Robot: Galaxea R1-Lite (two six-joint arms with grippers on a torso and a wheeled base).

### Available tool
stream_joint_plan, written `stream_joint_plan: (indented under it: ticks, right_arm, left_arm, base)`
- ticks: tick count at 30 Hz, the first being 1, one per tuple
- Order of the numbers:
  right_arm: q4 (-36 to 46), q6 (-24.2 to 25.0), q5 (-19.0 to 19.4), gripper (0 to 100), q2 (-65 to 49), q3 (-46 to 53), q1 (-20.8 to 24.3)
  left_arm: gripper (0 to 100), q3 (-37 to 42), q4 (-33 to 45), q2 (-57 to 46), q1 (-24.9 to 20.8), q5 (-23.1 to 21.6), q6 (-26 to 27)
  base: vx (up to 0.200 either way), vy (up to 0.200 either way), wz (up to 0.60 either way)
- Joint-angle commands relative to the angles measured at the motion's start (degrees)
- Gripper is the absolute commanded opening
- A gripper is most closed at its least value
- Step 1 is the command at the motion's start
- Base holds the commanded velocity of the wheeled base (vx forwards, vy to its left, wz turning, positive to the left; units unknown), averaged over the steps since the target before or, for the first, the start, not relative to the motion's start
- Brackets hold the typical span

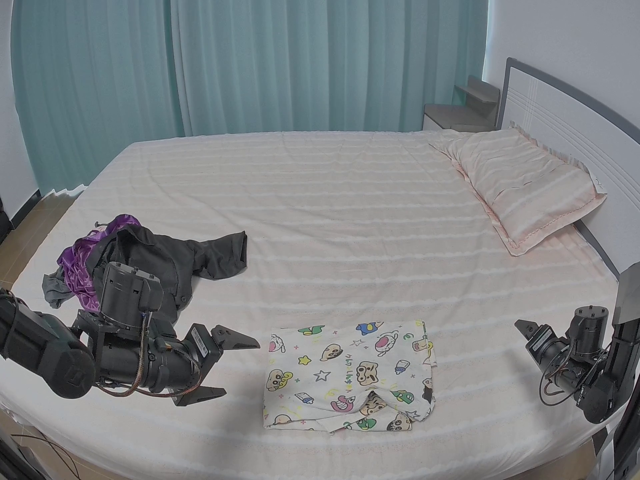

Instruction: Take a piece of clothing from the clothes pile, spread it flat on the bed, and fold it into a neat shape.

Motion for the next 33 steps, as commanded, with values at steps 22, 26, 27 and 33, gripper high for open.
stream_joint_plan:
  ticks: [22,26,27,33]
  right_arm:
    - [-0.8,2.0,0.0,100,0.3,0.9,2.8]
    - [-0.8,2.0,0.1,100,0.0,1.0,2.8]
    - [-0.6,2.0,0.4,100,-0.2,1.0,2.8]
    - [-0.5,1.7,3.7,100,1.4,1.0,5.7]
  left_arm:
    - [100,-1.1,-3.2,2.5,5.5,-4.3,-2.7]
    - [100,-0.8,-4.2,3.6,5.5,-4.3,-2.6]
    - [100,-0.7,-4.6,4.3,5.5,-4.3,-2.6]
    - [100,3.6,-11.7,6.4,4.9,-5.8,-2.6]
  base:
    - [0.000,0.127,0.00]
    - [0.000,0.200,0.00]
    - [0.000,0.000,0.00]
    - [0.000,0.000,0.00]
